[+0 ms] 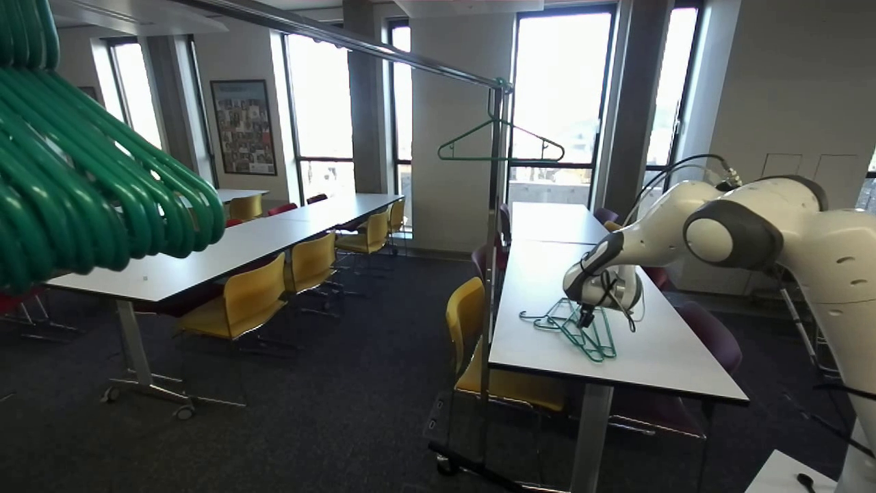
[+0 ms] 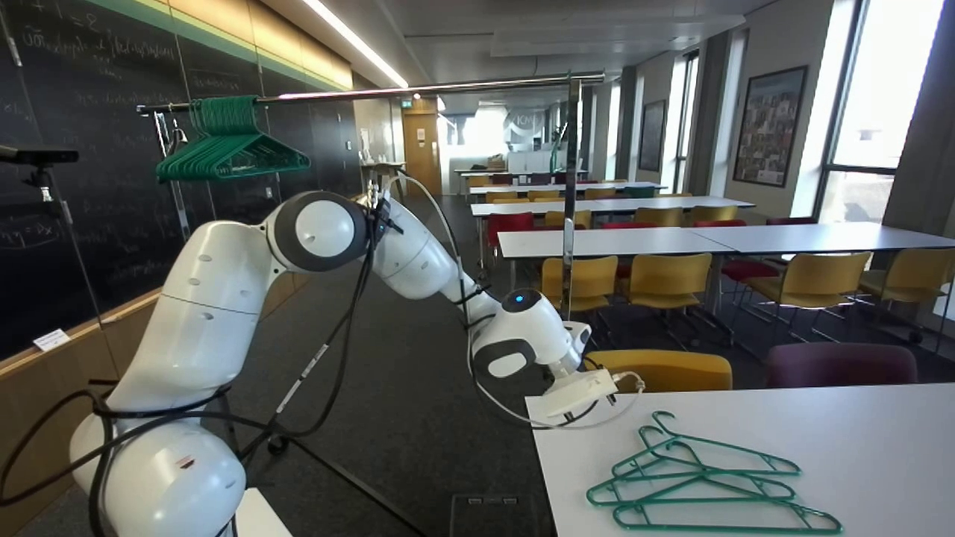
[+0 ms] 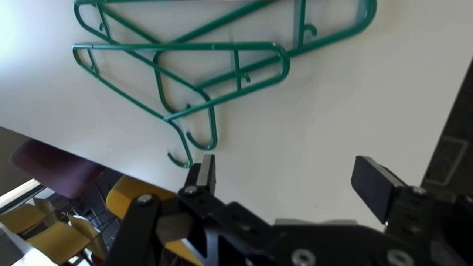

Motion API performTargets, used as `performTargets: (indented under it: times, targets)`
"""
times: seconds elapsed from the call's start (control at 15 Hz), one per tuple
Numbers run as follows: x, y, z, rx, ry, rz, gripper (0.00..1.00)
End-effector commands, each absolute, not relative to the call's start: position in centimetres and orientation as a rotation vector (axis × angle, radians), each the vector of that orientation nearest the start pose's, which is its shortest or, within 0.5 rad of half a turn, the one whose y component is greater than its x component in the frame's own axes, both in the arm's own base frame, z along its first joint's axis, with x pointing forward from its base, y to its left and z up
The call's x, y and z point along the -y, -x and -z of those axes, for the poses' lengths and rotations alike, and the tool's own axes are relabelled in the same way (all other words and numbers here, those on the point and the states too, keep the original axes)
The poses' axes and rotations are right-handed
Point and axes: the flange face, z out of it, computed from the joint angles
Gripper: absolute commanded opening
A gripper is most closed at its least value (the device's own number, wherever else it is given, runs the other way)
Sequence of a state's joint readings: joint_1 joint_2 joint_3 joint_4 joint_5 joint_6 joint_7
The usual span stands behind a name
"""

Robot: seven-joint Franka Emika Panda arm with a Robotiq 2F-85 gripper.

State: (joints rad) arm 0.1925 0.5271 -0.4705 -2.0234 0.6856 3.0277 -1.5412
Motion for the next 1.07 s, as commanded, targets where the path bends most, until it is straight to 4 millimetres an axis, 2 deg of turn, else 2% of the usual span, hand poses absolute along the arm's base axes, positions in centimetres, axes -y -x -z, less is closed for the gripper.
performTargets:
  times: [0.0, 0.2, 0.47, 0.6, 0.67, 0.73, 0.87, 1.0]
  targets:
    - [17.0, -57.2, -34.0, 1.038, 3.150, 0.912, 1.00]
    - [15.5, -55.7, -37.9, 0.813, 3.118, 1.017, 1.00]
    - [14.2, -54.3, -39.7, 0.503, 3.072, 0.957, 1.00]
    - [13.0, -53.9, -40.6, 0.416, 3.043, 0.903, 1.00]
    - [12.0, -53.6, -42.2, 0.457, 3.048, 0.938, 1.00]
    - [13.2, -55.3, -39.7, 0.474, 3.092, 0.912, 1.00]
    - [12.0, -55.1, -40.8, 0.459, 3.074, 0.928, 1.00]
    - [11.8, -54.7, -41.4, 0.459, 3.062, 0.944, 1.00]
